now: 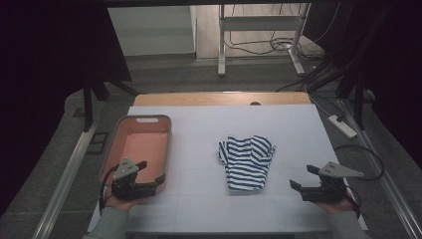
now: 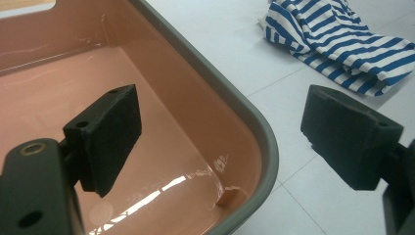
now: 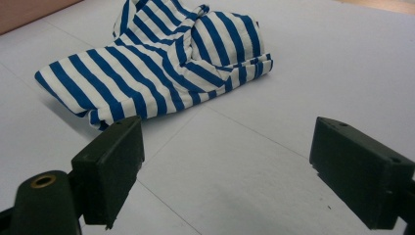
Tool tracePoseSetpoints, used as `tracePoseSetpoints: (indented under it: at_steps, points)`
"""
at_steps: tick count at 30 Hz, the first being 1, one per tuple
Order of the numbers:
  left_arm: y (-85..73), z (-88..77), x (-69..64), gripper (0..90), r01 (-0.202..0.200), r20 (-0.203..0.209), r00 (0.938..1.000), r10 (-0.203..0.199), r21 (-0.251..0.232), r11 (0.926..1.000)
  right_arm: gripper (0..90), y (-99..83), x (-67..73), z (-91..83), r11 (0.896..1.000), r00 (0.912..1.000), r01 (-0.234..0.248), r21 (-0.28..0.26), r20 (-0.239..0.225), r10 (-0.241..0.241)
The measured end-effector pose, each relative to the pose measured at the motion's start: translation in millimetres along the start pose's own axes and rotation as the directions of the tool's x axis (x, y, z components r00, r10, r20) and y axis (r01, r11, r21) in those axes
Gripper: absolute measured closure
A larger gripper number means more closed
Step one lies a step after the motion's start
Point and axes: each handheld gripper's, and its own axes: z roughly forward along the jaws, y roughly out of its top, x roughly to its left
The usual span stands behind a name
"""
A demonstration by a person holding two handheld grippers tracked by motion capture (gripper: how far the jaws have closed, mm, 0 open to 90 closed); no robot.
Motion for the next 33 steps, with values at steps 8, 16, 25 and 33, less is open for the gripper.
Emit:
tracePoseSetpoints:
  at_steps: [8, 16, 25, 33]
  points:
    - [0.9, -1.3, -0.5, 15.3, -0.002, -0.003, 1.0, 0.002, -0.013, 0.9999, 13.8, -1.0, 0.5, -1.4, 1.0, 1.0, 0.007, 0.007, -0.001, -0.007]
    - [1.1, -1.7, -0.5, 15.3, -0.001, -0.002, 1.0, 0.001, -0.016, 0.9999, 14.1, -1.3, 0.7, -0.1, 1.0, 0.9999, 0.01, 0.017, -0.003, -0.01]
    - [1.1, -1.8, -0.5, 15.3, -0.001, -0.003, 1.0, 0.001, -0.016, 0.9999, 14.1, -1.1, 0.8, 0.7, 1.0, 0.9999, 0.011, 0.023, -0.003, -0.011]
    - [3.5, -0.9, -3.1, 15.3, -0.012, -0.01, 0.9999, 0.012, -0.018, 0.9998, 14.1, -0.8, 0.2, 0.4, 1.0, 0.9999, 0.013, 0.025, -0.001, -0.013]
